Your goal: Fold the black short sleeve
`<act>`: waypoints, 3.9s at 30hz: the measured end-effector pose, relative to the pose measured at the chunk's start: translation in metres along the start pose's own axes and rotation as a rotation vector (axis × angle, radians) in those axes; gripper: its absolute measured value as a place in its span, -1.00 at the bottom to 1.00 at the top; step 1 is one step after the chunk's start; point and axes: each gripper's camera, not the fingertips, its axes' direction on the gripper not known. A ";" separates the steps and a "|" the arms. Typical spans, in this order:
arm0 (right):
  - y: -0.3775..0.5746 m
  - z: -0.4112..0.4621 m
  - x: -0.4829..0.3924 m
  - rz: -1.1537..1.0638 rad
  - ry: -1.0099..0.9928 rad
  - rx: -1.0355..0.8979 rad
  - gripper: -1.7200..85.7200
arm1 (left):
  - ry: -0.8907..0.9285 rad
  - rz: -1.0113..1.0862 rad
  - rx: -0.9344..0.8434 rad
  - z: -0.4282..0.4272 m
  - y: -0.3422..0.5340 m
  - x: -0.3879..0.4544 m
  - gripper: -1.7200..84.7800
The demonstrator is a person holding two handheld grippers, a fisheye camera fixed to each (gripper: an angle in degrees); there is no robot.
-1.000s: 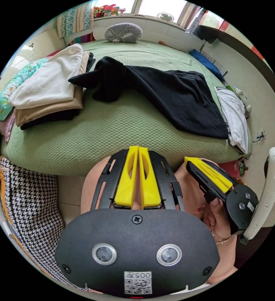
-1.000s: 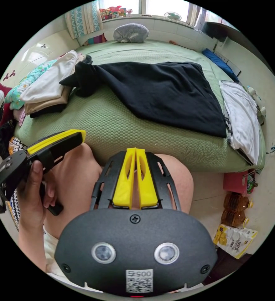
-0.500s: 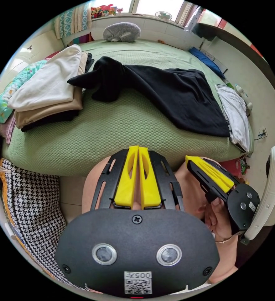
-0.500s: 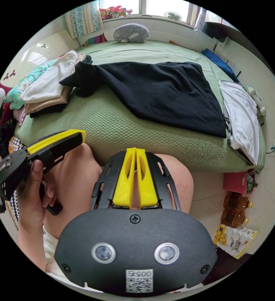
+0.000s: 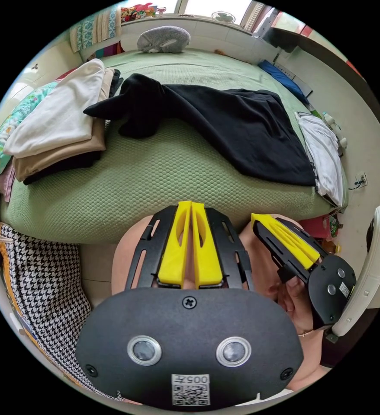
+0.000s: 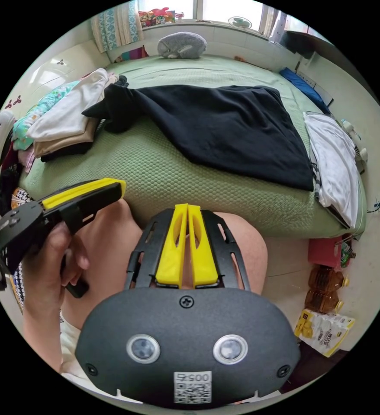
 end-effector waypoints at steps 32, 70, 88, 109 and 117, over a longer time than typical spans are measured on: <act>-0.212 -0.023 -0.006 -0.321 -0.213 0.191 -0.71 | 0.244 0.109 -0.043 0.056 -0.038 -0.040 -0.96; 0.235 -0.230 0.205 0.092 -0.115 0.380 -0.99 | 0.331 0.121 0.071 0.031 -0.102 -0.055 -0.97; 0.151 -0.195 0.231 -0.086 -0.083 0.219 -0.72 | 0.079 0.441 -0.021 0.085 -0.327 0.070 -0.86; -0.005 -0.132 0.319 0.119 0.173 0.217 -0.98 | 0.096 0.308 0.056 0.112 -0.441 0.048 -0.96; 0.010 -0.190 0.342 0.207 0.203 0.299 -0.98 | 0.306 0.298 0.148 0.069 -0.430 0.002 -0.95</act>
